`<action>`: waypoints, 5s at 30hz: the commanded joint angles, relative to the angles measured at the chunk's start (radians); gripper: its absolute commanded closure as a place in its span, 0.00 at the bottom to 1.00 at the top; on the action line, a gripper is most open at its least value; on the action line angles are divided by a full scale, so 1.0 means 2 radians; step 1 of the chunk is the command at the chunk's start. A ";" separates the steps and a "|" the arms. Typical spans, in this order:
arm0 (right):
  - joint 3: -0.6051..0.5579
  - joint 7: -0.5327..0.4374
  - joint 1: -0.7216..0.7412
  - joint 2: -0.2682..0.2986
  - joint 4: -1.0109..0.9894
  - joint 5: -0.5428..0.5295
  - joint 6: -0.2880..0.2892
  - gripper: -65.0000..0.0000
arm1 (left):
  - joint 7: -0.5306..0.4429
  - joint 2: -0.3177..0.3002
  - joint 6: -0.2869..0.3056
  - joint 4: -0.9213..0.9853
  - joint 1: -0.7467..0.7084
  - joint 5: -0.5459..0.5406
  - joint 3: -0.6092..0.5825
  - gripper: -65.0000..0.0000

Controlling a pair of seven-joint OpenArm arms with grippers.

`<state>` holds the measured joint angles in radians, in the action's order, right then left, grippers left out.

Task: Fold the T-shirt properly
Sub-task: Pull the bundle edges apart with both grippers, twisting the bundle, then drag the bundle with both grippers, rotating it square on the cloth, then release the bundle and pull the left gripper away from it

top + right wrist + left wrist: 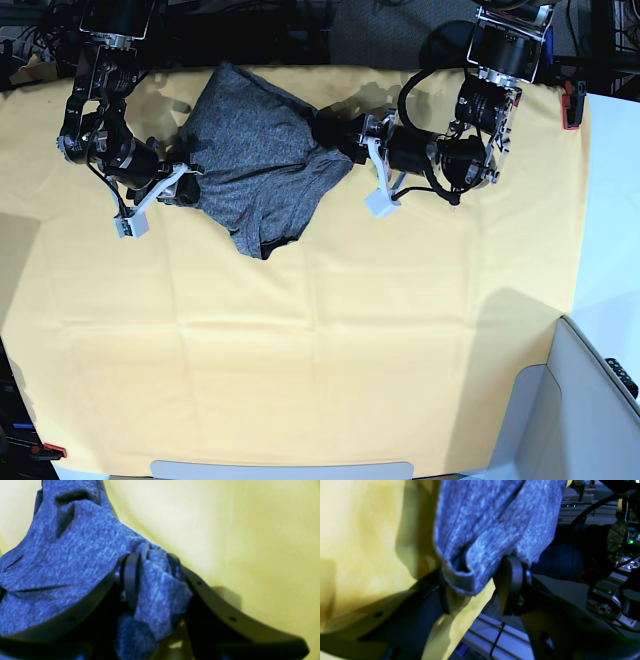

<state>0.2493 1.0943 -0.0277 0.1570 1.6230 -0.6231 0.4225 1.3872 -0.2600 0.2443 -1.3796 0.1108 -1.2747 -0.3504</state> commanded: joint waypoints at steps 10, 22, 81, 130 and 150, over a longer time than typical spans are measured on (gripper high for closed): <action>0.001 -0.004 0.003 -0.006 0.007 0.004 0.002 0.76 | 0.005 0.001 -0.001 -0.036 0.003 -0.006 0.001 0.58; 0.001 -0.004 0.003 -0.008 0.006 0.004 0.002 0.76 | 0.005 0.001 -0.001 -0.036 0.003 -0.005 0.003 0.47; 0.002 -0.004 -0.052 -0.018 0.081 0.005 0.002 0.94 | 0.005 0.053 -0.004 0.017 0.124 0.108 -0.002 1.00; 0.003 -0.004 -0.116 -0.092 0.212 0.150 -0.064 0.61 | -0.043 0.033 -0.004 0.040 0.184 0.131 -0.081 0.56; 0.009 -0.001 0.008 -0.060 0.208 0.139 -0.052 0.94 | 0.005 0.020 0.000 -0.151 0.020 0.023 0.130 1.00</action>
<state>0.2691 1.1145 -0.0273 0.0422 2.0243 -0.3294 0.3153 1.3956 -0.2180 0.2470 -1.6646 0.1440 -1.1984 -0.0933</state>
